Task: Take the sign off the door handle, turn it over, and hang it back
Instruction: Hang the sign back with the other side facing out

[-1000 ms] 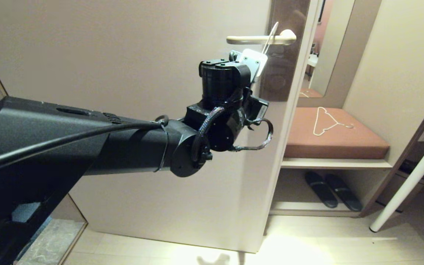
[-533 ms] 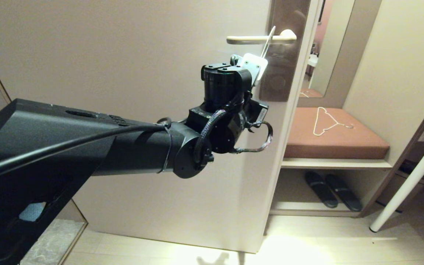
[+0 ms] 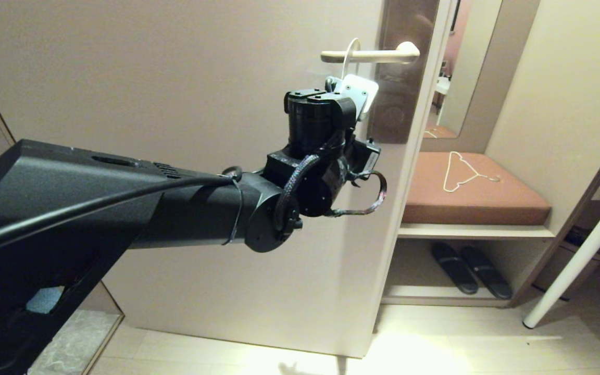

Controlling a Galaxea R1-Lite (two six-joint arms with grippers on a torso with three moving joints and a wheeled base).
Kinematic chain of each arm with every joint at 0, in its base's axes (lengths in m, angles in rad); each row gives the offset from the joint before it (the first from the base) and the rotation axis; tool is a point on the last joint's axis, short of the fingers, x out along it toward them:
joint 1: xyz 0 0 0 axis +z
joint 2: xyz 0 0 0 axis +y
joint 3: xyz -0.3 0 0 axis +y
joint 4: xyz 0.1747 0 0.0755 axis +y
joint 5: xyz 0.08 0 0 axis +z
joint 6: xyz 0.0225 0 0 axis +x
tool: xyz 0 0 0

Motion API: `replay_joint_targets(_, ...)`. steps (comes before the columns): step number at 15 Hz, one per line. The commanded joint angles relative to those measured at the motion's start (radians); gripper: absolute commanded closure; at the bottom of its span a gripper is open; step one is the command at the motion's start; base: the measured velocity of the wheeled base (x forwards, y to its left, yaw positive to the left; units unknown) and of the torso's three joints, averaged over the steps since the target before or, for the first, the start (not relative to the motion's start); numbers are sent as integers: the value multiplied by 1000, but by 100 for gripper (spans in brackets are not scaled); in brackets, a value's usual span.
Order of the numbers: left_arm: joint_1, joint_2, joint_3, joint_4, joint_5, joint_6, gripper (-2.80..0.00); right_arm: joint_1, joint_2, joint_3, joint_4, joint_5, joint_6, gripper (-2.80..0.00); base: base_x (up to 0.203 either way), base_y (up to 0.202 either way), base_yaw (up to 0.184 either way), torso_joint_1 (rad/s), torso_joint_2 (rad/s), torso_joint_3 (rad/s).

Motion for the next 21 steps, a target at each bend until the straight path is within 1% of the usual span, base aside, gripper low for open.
replay_joint_targets(1, -1, -7, 2, -5, 3, 1, -280, 0, 2, 0, 0, 0, -1, 0, 0, 0, 0, 0, 0, 0)
replay_joint_targets(3, -4, -23, 5, -5, 2, -2, -280, 0, 2, 0, 0, 0, -1, 0, 0, 0, 0, 0, 0, 0)
replay_joint_targets(5, -6, -47, 18, -3, 2, -18, -280, 0, 2, 0, 0, 0, -1, 0, 0, 0, 0, 0, 0, 0)
replay_joint_targets(7, -5, -80, 68, -3, 2, -34, -280, 0, 2, 0, 0, 0, -1, 0, 0, 0, 0, 0, 0, 0)
replay_joint_targets(13, 3, -256, 331, -3, -1, -100, -280, 0, 2, 0, 0, 0, -1, 0, 0, 0, 0, 0, 0, 0)
replay_joint_targets(17, 5, -372, 501, -3, -60, -116, -280, 0, 2, 0, 0, 0, -1, 0, 0, 0, 0, 0, 0, 0)
replay_joint_targets(18, 5, -386, 523, -4, -66, -118, -280, 0, 2, 0, 0, 0, -1, 0, 0, 0, 0, 0, 0, 0)
replay_joint_targets(19, 5, -391, 527, -5, -67, -123, 0, 0, 2, 0, 0, 0, -1, 0, 0, 0, 0, 0, 0, 0)
replay_joint_targets(21, 5, -391, 526, -8, -67, -124, 0, 0, 2, 0, 0, 0, -1, 0, 0, 0, 0, 0, 0, 0)
